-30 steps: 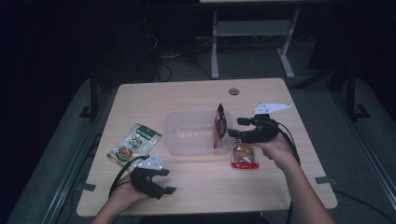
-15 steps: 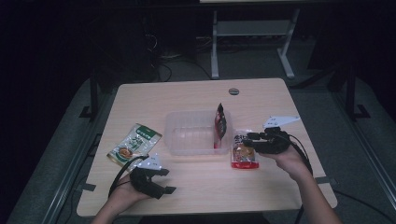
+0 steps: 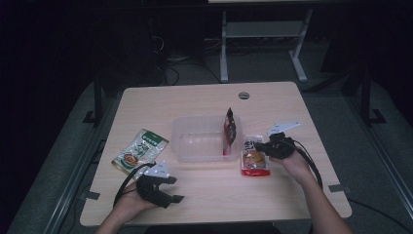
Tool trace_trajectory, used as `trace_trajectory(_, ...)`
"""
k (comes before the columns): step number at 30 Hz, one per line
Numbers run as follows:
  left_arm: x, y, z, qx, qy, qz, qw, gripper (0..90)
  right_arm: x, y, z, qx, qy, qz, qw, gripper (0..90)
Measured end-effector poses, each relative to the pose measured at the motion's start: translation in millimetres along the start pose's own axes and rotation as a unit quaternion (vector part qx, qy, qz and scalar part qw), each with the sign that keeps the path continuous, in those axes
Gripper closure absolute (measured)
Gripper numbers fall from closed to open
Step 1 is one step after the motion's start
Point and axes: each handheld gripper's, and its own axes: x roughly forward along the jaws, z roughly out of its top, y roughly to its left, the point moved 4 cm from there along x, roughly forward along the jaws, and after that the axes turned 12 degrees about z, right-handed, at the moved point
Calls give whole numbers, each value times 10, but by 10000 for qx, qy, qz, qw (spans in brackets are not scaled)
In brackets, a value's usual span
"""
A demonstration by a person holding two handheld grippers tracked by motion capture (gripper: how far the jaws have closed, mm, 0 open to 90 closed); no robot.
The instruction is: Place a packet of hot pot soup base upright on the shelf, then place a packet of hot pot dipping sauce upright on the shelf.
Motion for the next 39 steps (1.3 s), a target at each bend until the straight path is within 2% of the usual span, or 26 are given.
trace_trajectory(3,-4,0,-11,-1,-8,0,10000,268,72,-37,-3,-66,70,-36,9999,899)
trace_trajectory(6,-7,2,-12,-14,-6,12,10000,267,138,-59,-8,-14,125,-43,9999,899)
trace_trajectory(8,-5,-3,-17,-37,-6,13,10000,268,188,-83,-30,-126,292,-164,9994,900)
trace_trajectory(10,-1,-12,-22,-61,13,4,10000,268,213,-84,-43,-62,367,-152,9992,900)
trace_trajectory(11,-1,-9,-19,-21,1,13,10000,268,222,-89,-48,-124,453,-178,9987,900)
trace_trajectory(17,5,-17,-18,-33,16,6,10000,268,254,-67,-61,-263,662,-227,9972,900)
trace_trajectory(19,3,-27,-19,-38,8,0,10000,268,268,-27,-83,-273,819,-216,9960,900)
trace_trajectory(26,12,-12,-22,-68,5,-29,10000,268,228,37,-125,-319,961,-190,9947,900)
trace_trajectory(30,11,-11,-13,-53,-1,-33,10000,268,179,64,-176,-229,965,-70,9950,900)
trace_trajectory(35,8,-9,20,-30,-31,-44,10000,268,108,161,-245,-230,1042,-46,9943,900)
trace_trajectory(39,60,-19,79,29,-80,-125,9999,268,64,250,-298,-325,1109,-61,9933,900)
